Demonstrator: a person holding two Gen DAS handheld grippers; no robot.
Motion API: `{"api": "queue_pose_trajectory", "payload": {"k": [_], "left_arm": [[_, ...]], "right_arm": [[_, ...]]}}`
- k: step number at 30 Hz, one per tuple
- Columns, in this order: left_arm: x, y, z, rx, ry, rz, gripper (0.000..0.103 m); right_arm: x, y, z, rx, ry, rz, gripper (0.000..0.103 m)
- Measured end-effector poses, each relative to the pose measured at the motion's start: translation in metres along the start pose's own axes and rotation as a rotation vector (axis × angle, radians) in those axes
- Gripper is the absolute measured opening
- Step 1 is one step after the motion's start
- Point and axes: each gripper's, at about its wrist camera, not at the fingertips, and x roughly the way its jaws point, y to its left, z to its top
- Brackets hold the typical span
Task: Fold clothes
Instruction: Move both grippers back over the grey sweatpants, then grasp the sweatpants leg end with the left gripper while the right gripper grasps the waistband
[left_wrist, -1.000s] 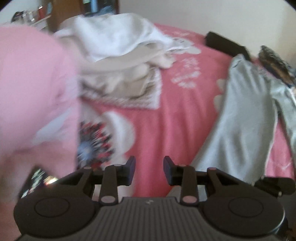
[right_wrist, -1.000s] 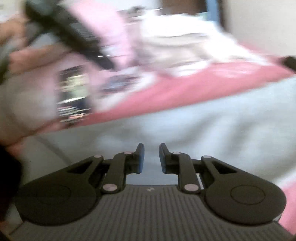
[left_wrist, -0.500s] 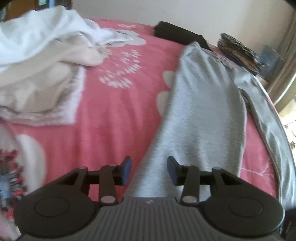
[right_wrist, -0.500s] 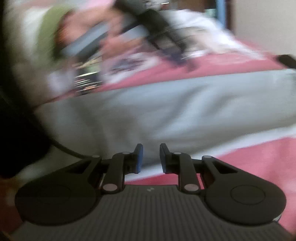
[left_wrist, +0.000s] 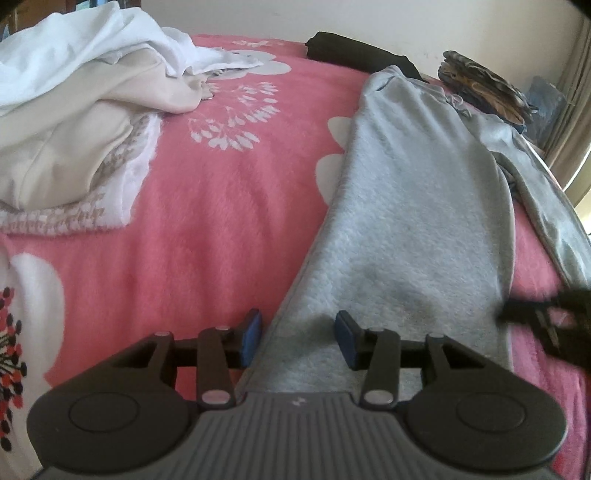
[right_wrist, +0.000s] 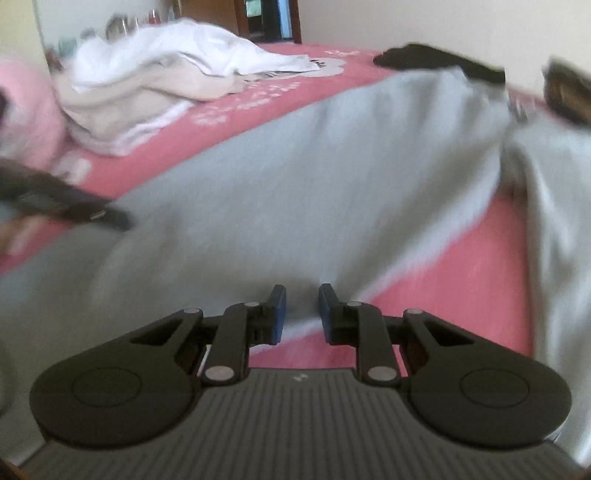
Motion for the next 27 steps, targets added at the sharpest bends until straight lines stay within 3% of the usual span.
{"api": "queue_pose_trajectory", "payload": {"k": [2, 4, 8, 12, 16, 21, 24, 27], "left_arm": [[-0.001, 0.001, 0.002, -0.003, 0.009, -0.010, 0.047], [-0.002, 0.003, 0.005, -0.009, 0.011, -0.023, 0.048], [0.000, 0.004, 0.004, -0.028, 0.008, -0.005, 0.048], [-0.001, 0.005, -0.002, -0.047, 0.004, 0.015, 0.048], [-0.004, 0.006, -0.006, -0.050, 0.010, 0.029, 0.046], [-0.004, 0.013, -0.005, -0.074, 0.031, 0.007, 0.042], [-0.004, 0.018, -0.005, -0.088, 0.038, -0.011, 0.042], [-0.004, 0.019, -0.007, -0.086, 0.038, -0.019, 0.042]], "right_arm": [[-0.017, 0.004, -0.016, 0.021, 0.063, 0.036, 0.019], [-0.035, 0.002, -0.010, 0.007, 0.114, 0.051, 0.019], [-0.042, -0.010, 0.048, -0.019, 0.022, -0.003, 0.019], [0.001, -0.017, 0.109, -0.053, -0.026, -0.036, 0.019], [0.070, -0.012, 0.144, -0.087, -0.049, -0.110, 0.019], [0.138, -0.038, 0.163, 0.056, 0.027, -0.102, 0.019], [0.151, -0.069, 0.184, 0.219, 0.011, -0.092, 0.019], [0.159, -0.101, 0.209, 0.385, -0.001, -0.138, 0.019]]}}
